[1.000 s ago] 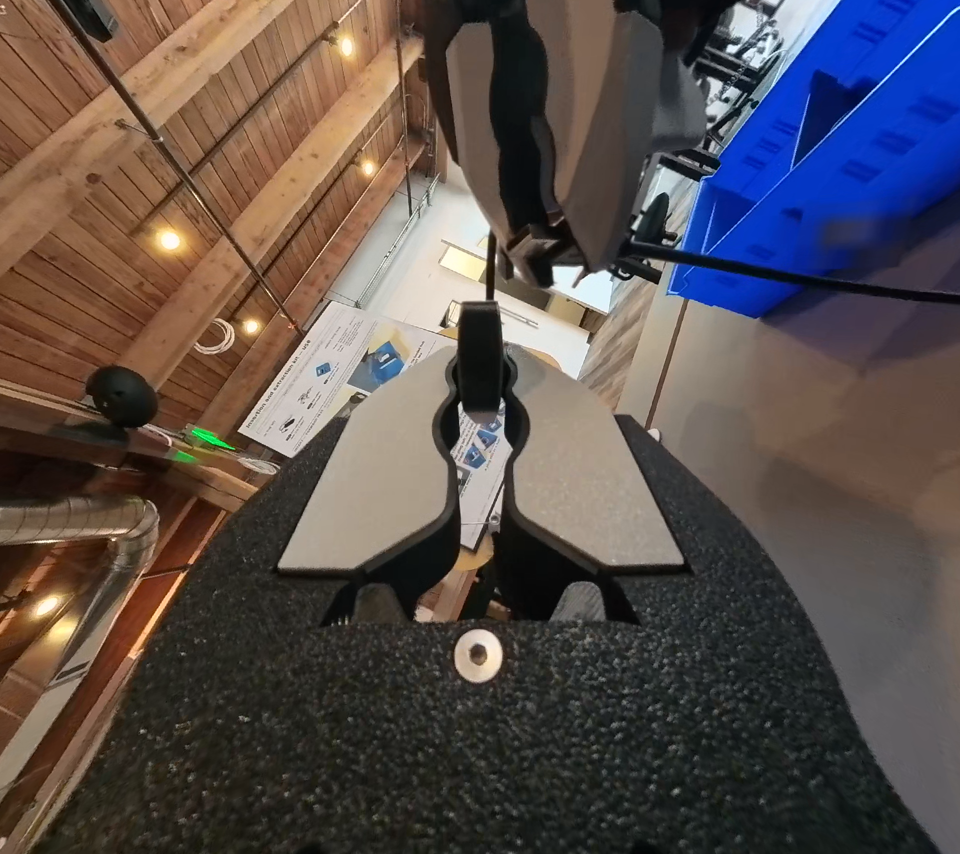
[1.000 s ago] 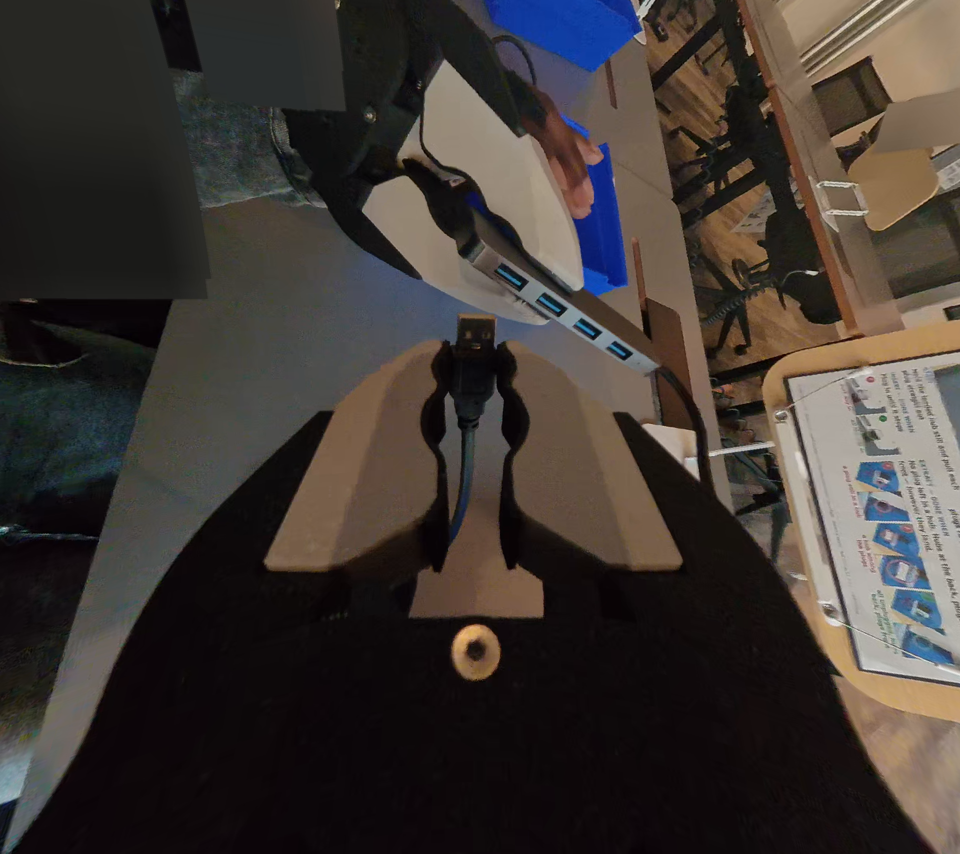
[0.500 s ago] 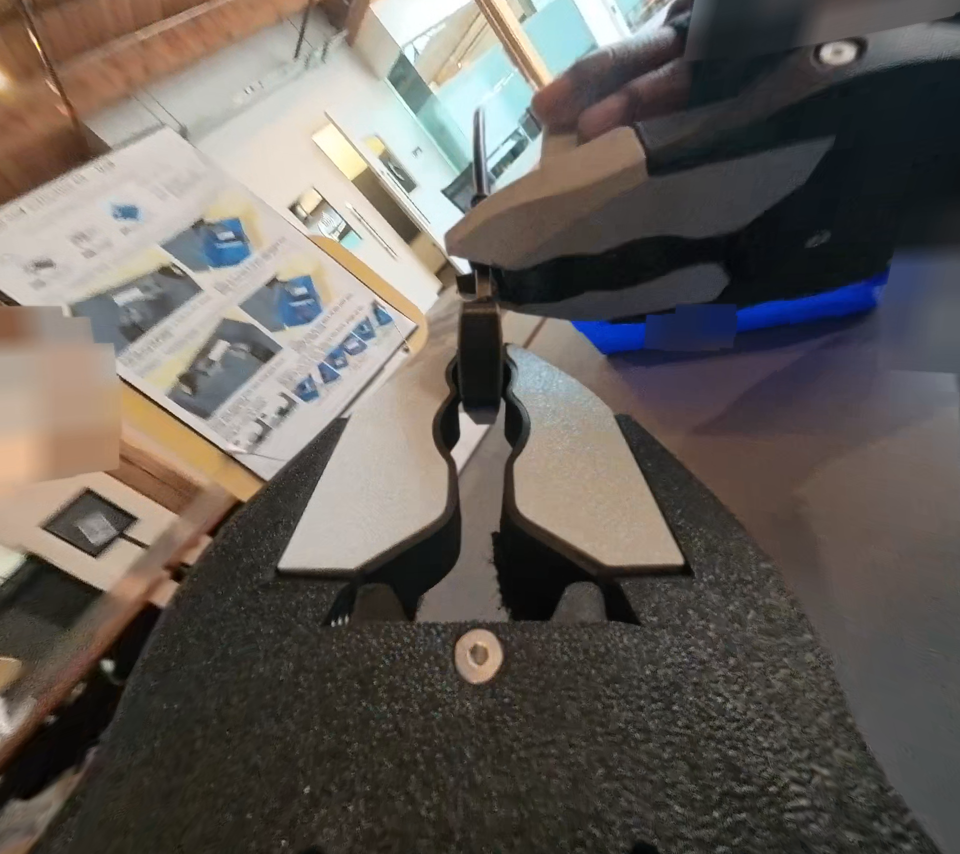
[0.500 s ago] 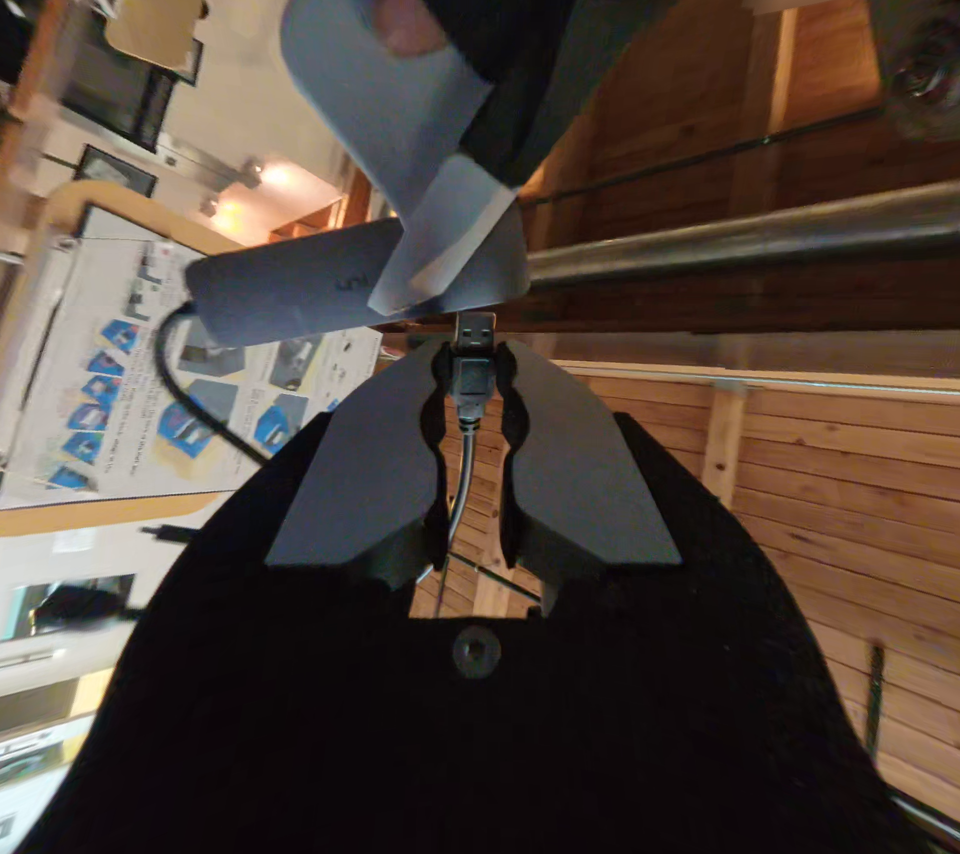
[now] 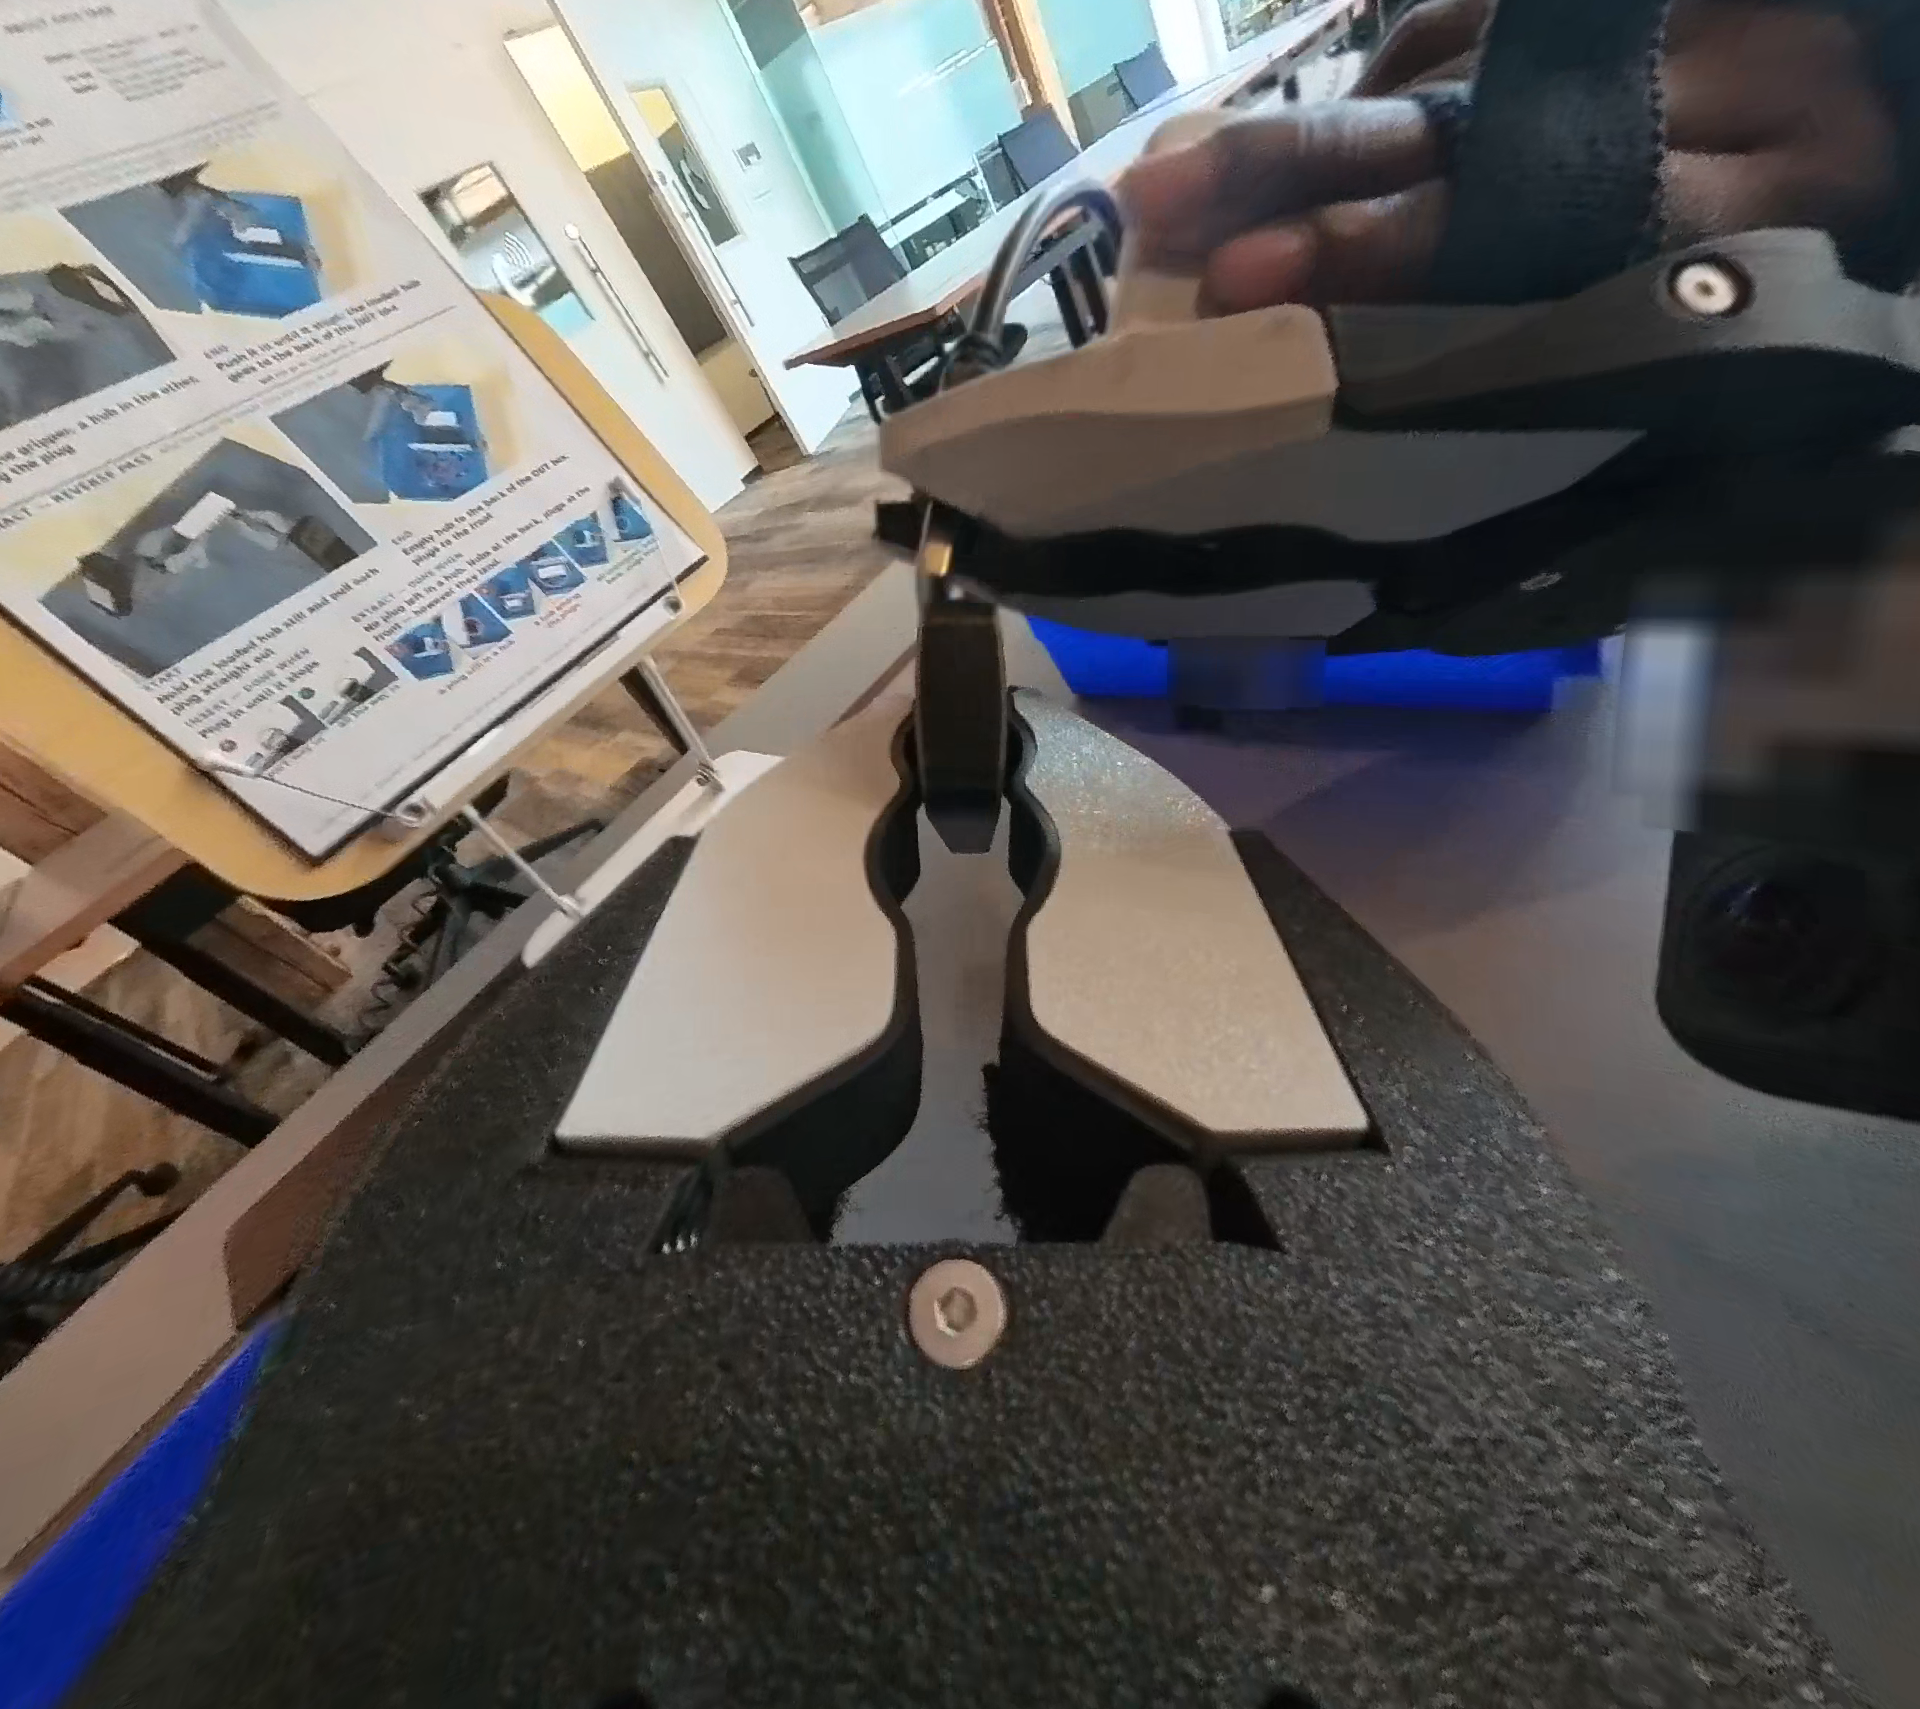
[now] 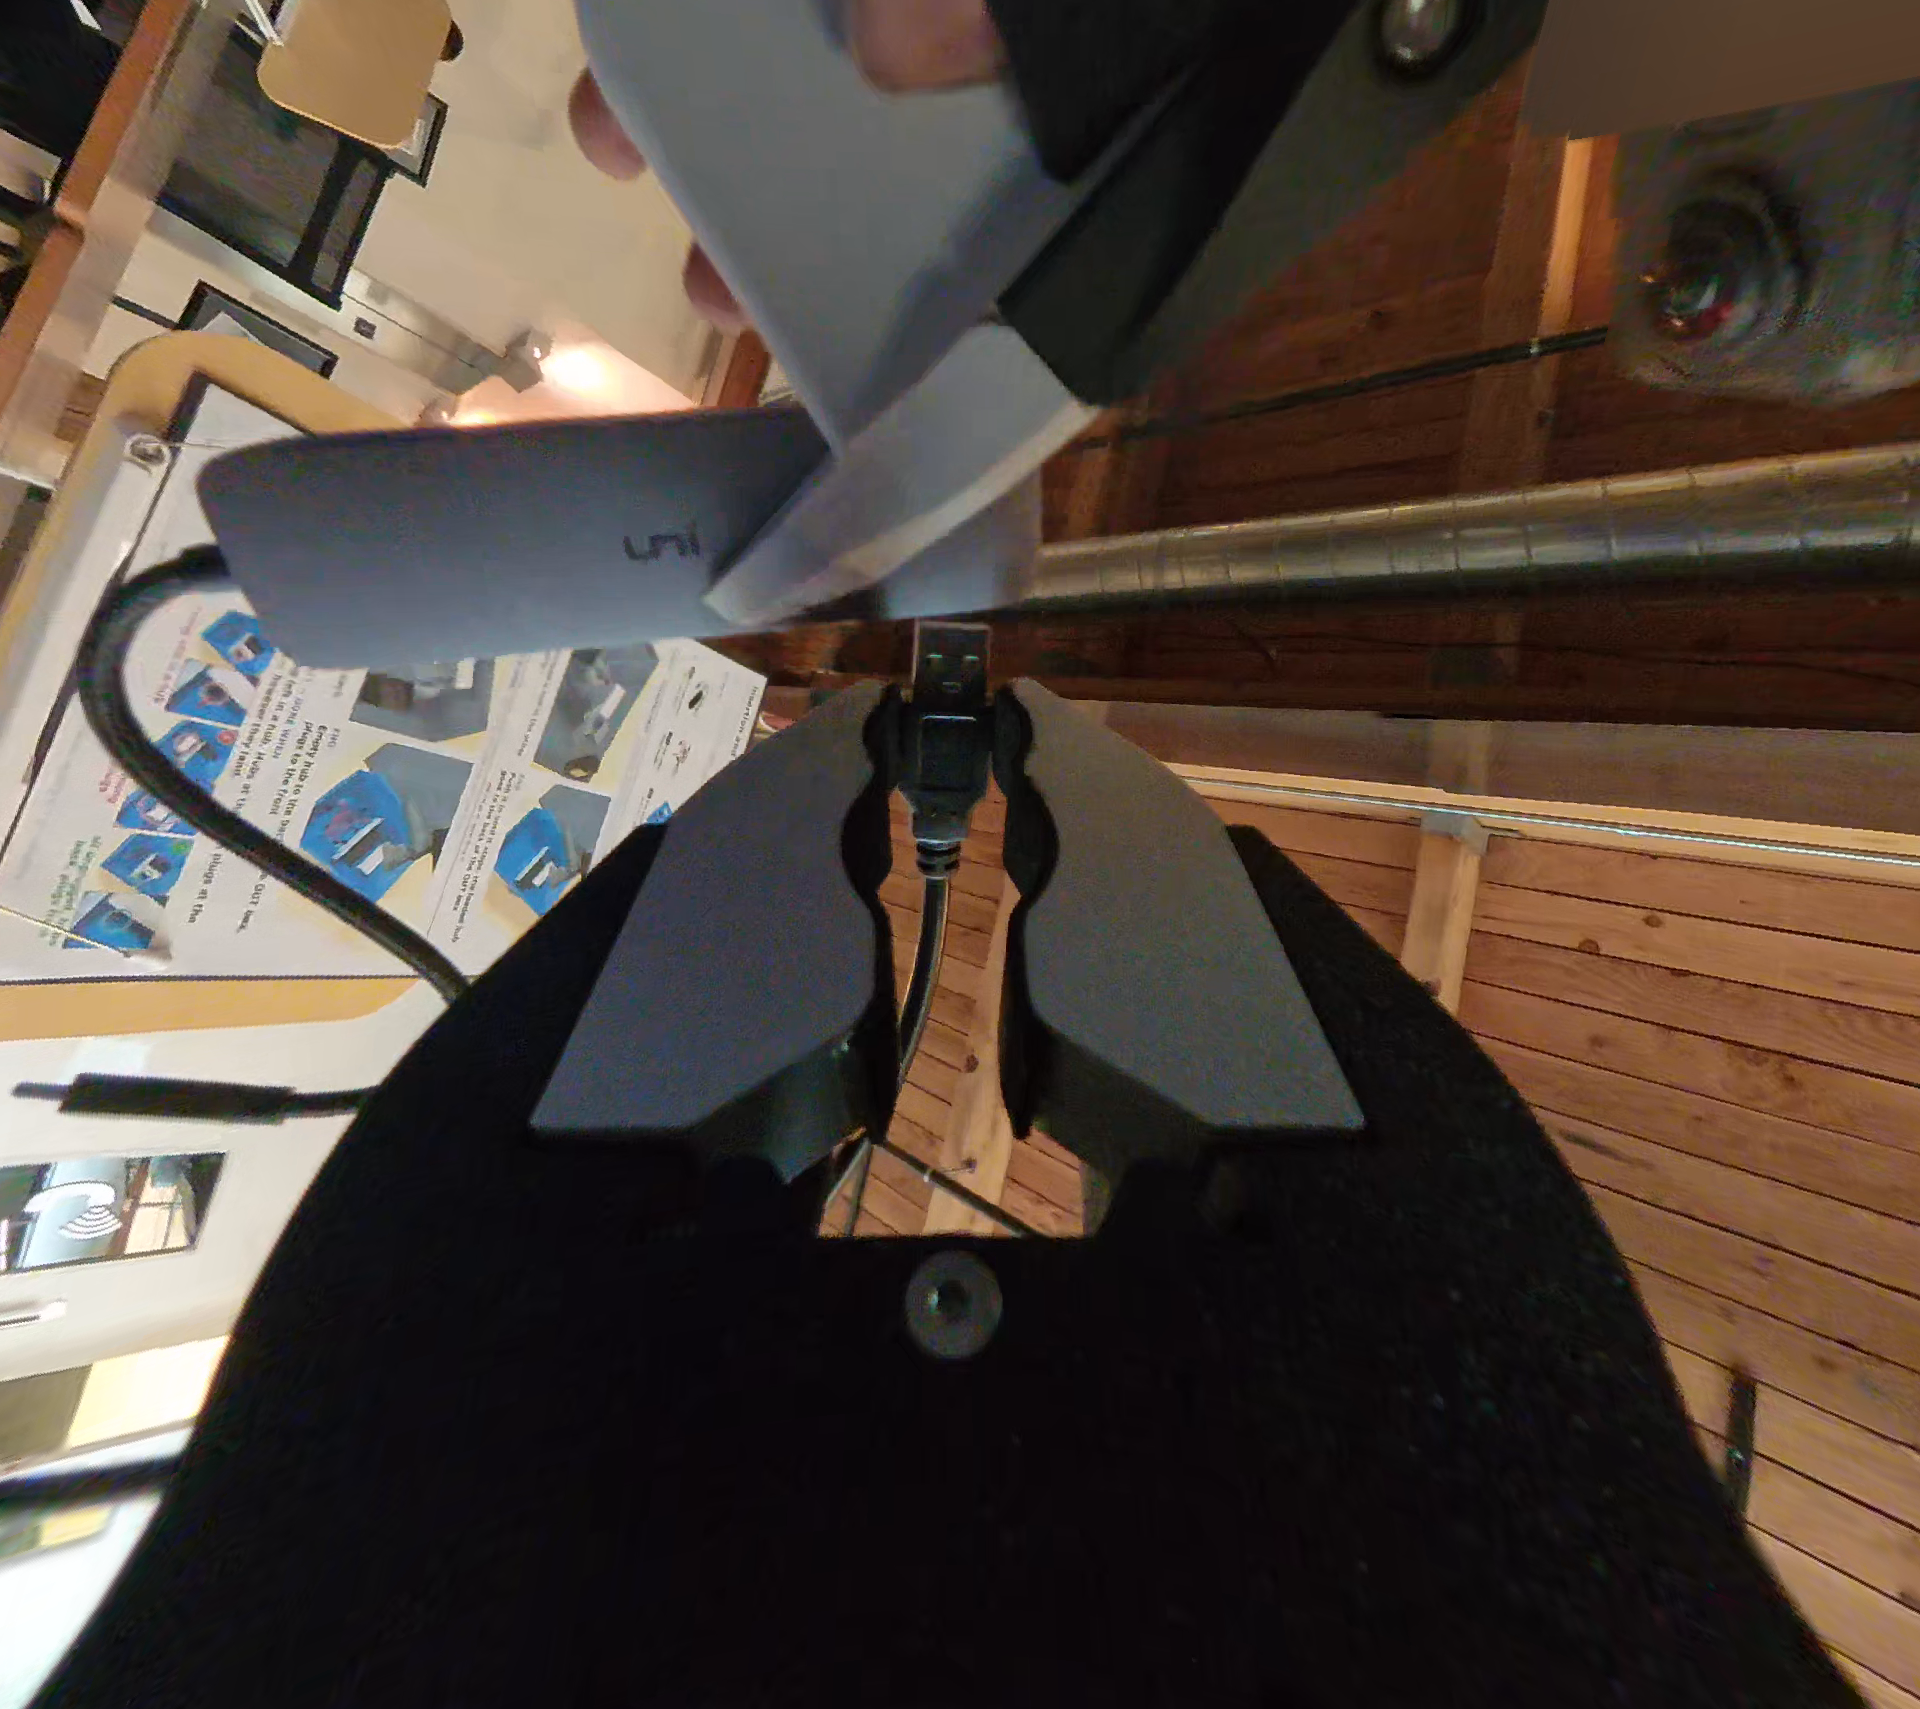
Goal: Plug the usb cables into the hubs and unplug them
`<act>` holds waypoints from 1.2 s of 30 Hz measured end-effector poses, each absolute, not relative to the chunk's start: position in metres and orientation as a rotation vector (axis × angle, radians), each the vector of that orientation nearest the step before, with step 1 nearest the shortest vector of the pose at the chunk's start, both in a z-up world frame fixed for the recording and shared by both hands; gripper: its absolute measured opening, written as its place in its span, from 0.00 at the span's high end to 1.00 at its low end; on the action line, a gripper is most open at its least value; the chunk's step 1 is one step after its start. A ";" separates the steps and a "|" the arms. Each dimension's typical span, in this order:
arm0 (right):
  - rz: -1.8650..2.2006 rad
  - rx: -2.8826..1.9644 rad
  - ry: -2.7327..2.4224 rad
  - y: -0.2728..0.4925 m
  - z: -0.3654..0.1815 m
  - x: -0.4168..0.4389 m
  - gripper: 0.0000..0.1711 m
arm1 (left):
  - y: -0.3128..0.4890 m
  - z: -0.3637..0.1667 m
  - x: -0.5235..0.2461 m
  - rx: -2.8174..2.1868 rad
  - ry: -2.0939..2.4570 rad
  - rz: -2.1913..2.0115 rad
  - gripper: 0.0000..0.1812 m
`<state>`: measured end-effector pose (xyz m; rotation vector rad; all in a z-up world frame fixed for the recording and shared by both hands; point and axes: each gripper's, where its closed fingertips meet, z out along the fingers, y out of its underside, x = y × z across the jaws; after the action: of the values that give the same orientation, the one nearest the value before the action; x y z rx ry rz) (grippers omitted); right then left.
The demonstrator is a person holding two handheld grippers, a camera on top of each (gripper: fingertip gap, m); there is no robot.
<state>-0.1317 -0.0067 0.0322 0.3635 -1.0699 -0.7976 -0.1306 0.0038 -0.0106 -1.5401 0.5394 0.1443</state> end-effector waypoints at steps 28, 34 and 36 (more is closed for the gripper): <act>-0.825 0.528 -1.194 -0.014 0.013 -0.123 0.91 | 0.000 -0.023 -0.115 -1.592 0.635 0.061 0.93; -0.891 0.646 -1.231 -0.016 0.004 -0.122 0.91 | 0.002 -0.032 -0.112 -1.652 0.644 0.085 0.94; -0.915 0.693 -1.245 -0.017 0.000 -0.122 0.91 | 0.003 -0.036 -0.111 -1.680 0.643 0.081 0.94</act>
<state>-0.1222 -0.0170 0.0002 0.6932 -1.2450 -0.9146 -0.1109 0.0034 -0.0358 -1.6798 0.6427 0.0807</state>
